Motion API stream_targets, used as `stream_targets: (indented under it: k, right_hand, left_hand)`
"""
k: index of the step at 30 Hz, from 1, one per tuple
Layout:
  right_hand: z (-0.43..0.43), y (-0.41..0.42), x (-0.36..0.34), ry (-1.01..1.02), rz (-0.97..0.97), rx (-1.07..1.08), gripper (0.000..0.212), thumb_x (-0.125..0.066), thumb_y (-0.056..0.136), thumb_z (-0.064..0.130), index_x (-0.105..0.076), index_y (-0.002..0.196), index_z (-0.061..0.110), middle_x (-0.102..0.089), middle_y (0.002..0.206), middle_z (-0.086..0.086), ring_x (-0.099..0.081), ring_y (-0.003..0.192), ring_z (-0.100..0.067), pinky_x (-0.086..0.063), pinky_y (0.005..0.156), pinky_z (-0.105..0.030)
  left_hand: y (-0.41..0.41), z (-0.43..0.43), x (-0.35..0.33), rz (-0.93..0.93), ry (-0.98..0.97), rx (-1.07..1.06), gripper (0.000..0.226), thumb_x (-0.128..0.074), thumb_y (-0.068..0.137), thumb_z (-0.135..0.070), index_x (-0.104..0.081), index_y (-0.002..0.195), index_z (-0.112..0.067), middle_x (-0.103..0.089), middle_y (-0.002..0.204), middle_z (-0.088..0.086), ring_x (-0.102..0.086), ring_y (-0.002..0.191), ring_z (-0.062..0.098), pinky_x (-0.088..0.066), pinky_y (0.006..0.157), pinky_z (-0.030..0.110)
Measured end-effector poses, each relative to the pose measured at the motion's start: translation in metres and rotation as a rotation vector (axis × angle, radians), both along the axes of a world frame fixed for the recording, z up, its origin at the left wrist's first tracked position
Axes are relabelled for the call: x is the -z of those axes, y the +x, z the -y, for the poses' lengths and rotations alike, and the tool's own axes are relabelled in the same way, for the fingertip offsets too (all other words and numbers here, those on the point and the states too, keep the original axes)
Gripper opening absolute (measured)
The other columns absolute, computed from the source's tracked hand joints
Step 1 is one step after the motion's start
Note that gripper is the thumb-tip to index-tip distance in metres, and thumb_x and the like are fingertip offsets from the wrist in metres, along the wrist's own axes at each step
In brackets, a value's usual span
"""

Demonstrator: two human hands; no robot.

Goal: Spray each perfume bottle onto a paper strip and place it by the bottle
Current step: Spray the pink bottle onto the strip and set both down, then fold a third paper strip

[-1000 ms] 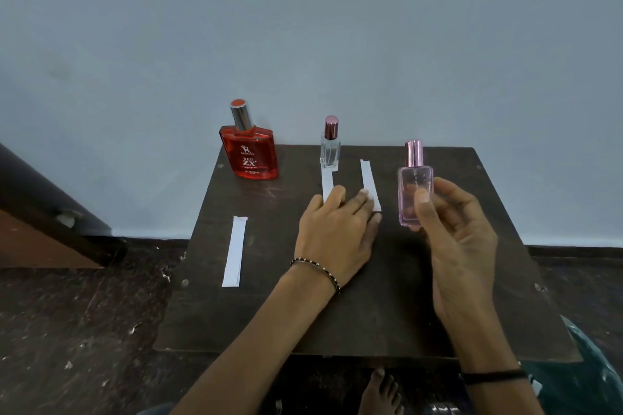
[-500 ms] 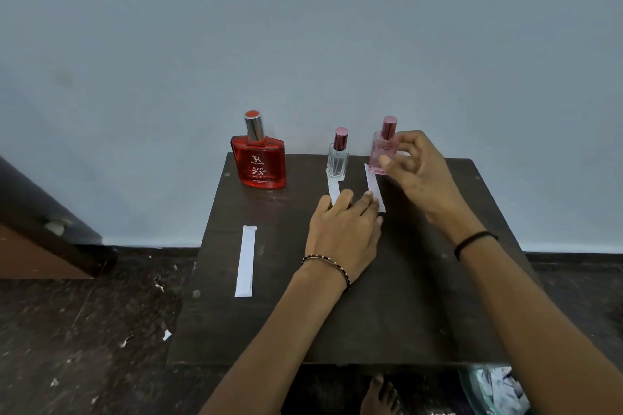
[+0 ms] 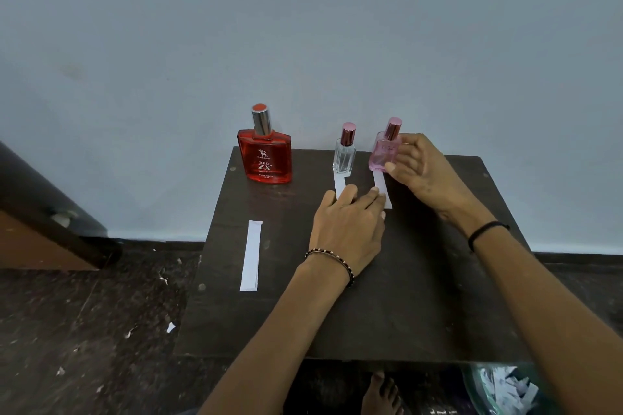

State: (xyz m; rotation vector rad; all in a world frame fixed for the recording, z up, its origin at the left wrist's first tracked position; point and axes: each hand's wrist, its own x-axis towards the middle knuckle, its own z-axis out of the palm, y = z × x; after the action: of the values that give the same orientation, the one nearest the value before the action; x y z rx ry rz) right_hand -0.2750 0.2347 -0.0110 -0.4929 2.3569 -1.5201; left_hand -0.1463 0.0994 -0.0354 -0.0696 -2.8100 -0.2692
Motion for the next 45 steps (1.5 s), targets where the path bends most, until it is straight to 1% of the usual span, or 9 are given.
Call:
stream_targets:
  k: [3,8,11,16,22,26,30,40,45]
  right_hand:
    - [-0.012,0.013,0.001,0.015,0.016,0.052,0.065,-0.071,0.091,0.003,-0.038,0.146,0.016,-0.054,0.146,-0.002,-0.052,0.135,-0.012,-0.039,0.117,-0.035]
    - [-0.029,0.052,-0.001,0.040,0.007,0.159,0.063,-0.069,0.092,0.001,-0.039,0.146,0.015,-0.056,0.144,-0.001,-0.054,0.131,-0.011,-0.043,0.109,-0.025]
    - [-0.032,0.081,-0.005,0.066,-0.028,0.168,0.059,-0.070,0.092,0.005,-0.043,0.143,0.015,-0.060,0.138,0.000,-0.059,0.124,-0.011,-0.047,0.109,-0.031]
    - [-0.015,0.134,-0.012,0.116,-0.126,0.054,0.047,-0.075,0.088,0.015,-0.055,0.130,0.020,-0.065,0.125,0.007,-0.064,0.112,-0.003,-0.053,0.100,-0.025]
    - [0.037,0.179,-0.017,0.176,-0.259,-0.198,0.038,-0.078,0.086,0.031,-0.066,0.121,0.027,-0.066,0.122,0.015,-0.059,0.112,0.003,-0.040,0.090,-0.003]
    - [0.067,0.194,-0.008,0.219,-0.307,-0.343,0.056,-0.079,0.084,0.039,-0.059,0.134,0.024,-0.060,0.137,0.008,-0.053,0.125,-0.005,-0.040,0.103,-0.017]
    - [0.083,0.197,0.007,0.251,-0.353,-0.382,0.066,-0.079,0.083,0.042,-0.053,0.140,0.022,-0.055,0.145,0.005,-0.050,0.133,-0.010,-0.041,0.113,-0.032]
    - [0.106,0.200,0.024,0.235,-0.548,-0.451,0.061,-0.073,0.084,0.053,-0.057,0.137,0.027,-0.056,0.143,0.012,-0.045,0.135,-0.009,-0.037,0.110,-0.033]
    - [0.111,0.205,0.034,0.158,-0.746,-0.387,0.023,-0.066,0.095,0.026,-0.072,0.113,0.012,-0.068,0.129,0.000,-0.064,0.117,-0.019,-0.058,0.084,-0.040]
  left_hand:
    - [0.004,0.001,-0.005,-0.010,0.020,-0.008,0.037,-0.061,0.090,-0.022,-0.065,0.127,-0.019,-0.072,0.121,-0.004,-0.061,0.097,0.020,-0.044,0.075,0.035]
    - [0.019,0.005,-0.020,0.001,0.110,-0.013,0.035,-0.056,0.094,-0.016,-0.064,0.127,-0.018,-0.074,0.115,0.000,-0.061,0.104,0.022,-0.040,0.081,0.036]
    - [0.034,0.011,-0.025,-0.019,0.164,-0.062,0.031,-0.055,0.094,-0.016,-0.068,0.122,-0.020,-0.076,0.104,0.000,-0.061,0.100,0.021,-0.039,0.078,0.034]
    - [0.061,0.037,-0.039,-0.034,0.261,-0.137,0.030,-0.052,0.095,-0.014,-0.070,0.118,-0.022,-0.074,0.108,-0.003,-0.058,0.104,0.019,-0.038,0.084,0.034]
    - [0.096,0.090,-0.033,0.116,0.517,-0.253,0.054,-0.044,0.091,0.007,-0.058,0.133,-0.025,-0.067,0.128,0.001,-0.059,0.122,0.022,-0.045,0.105,0.036]
    - [0.110,0.105,-0.028,0.126,0.604,-0.180,0.063,-0.040,0.087,0.017,-0.054,0.138,-0.016,-0.068,0.128,0.001,-0.058,0.126,0.021,-0.042,0.106,0.028]
    - [0.121,0.119,-0.020,0.136,0.741,-0.160,0.062,-0.037,0.088,0.018,-0.054,0.137,-0.015,-0.069,0.126,0.001,-0.058,0.125,0.013,-0.037,0.103,0.006]
    - [0.122,0.139,-0.018,0.181,1.147,-0.186,0.046,-0.039,0.095,0.006,-0.060,0.129,-0.016,-0.073,0.117,-0.002,-0.067,0.113,0.010,-0.050,0.104,0.037]
    - [0.118,0.139,-0.020,0.165,1.252,-0.263,0.046,-0.038,0.092,0.007,-0.062,0.125,-0.014,-0.076,0.110,-0.002,-0.069,0.108,0.008,-0.053,0.100,0.036]
